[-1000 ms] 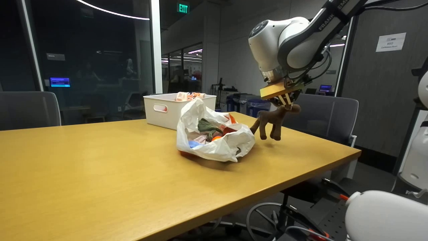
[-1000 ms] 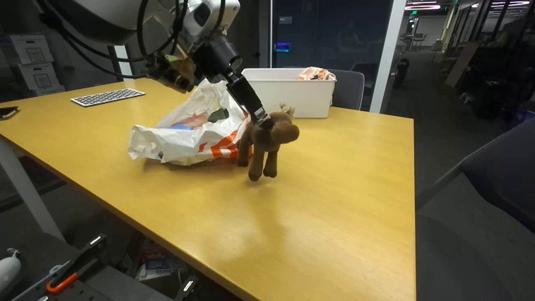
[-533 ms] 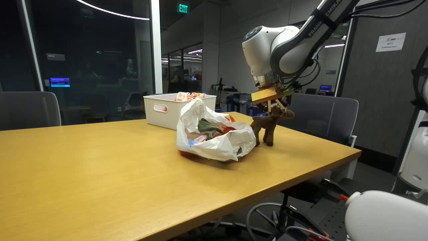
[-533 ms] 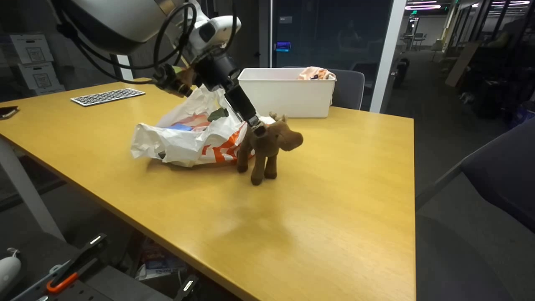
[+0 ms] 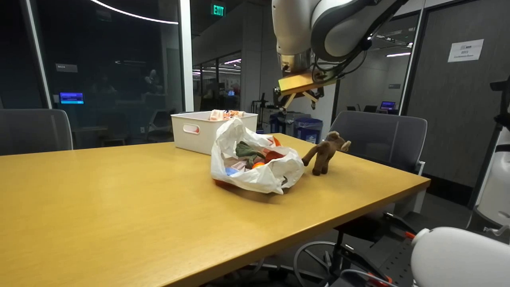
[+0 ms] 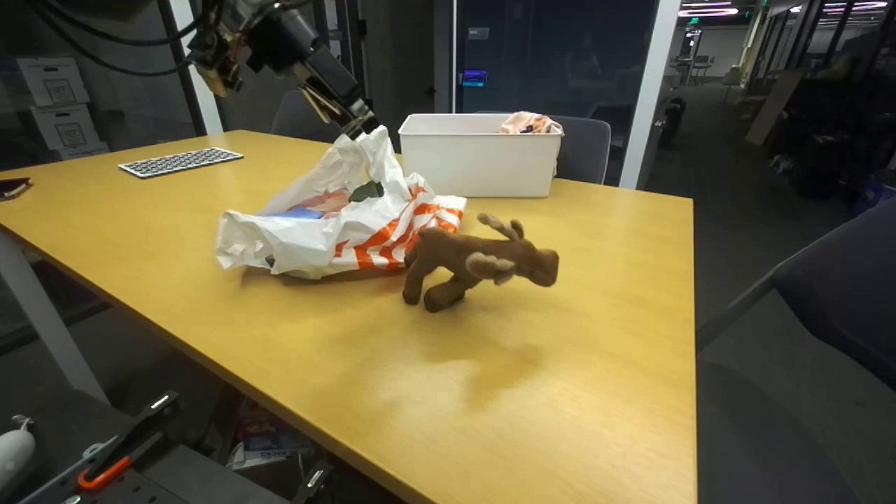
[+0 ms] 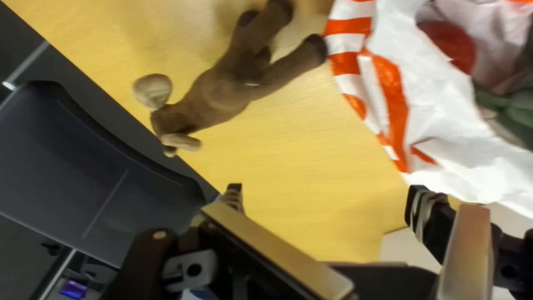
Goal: Remove the items from the plastic bag and put them on the right side of the table.
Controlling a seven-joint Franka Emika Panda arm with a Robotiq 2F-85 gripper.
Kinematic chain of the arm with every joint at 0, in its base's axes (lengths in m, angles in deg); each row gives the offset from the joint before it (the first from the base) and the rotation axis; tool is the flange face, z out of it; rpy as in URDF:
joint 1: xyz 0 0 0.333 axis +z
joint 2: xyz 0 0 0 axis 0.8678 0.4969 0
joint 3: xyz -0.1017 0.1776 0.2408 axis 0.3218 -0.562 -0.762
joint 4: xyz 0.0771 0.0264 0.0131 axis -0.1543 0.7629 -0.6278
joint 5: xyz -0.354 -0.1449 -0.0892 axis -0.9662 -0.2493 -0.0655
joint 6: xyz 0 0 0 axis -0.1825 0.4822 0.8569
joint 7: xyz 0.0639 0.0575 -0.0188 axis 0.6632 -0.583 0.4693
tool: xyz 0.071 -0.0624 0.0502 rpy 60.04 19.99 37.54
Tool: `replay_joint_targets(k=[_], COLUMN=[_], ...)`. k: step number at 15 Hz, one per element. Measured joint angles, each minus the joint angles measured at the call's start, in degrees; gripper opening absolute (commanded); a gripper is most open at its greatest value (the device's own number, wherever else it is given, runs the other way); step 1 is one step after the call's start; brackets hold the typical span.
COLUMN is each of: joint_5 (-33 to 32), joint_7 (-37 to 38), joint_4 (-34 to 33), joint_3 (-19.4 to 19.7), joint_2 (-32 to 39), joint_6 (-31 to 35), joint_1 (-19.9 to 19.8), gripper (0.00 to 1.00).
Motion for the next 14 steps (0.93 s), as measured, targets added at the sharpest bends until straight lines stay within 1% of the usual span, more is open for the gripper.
replay_joint_targets(k=[3,5,7,9,11,13,14], joint_5=[2.0,3.0,5.6,10.3,17.0,23.7,25.1], joint_7=[-3.0,-6.3,-11.6,-18.6,-27.1,-35.6,-38.3], joint_4=[-1.7,-3.5,-5.9,-8.2,-10.2,-12.2,-13.4], joint_3=[-2.0,-2.6,-2.5,-1.8,-1.4,-1.3,-1.0], joint_2=[1.7,4.9,9.4,14.1,18.8,22.9,24.7], joint_6=[6.0,10.5,14.6,18.6,21.2,21.6,21.1], joint_1=[2.7,3.4,3.5,3.4,3.4,3.4,3.5], gripper=[1.0,1.0,1.0,1.0,1.0,1.0,1.0])
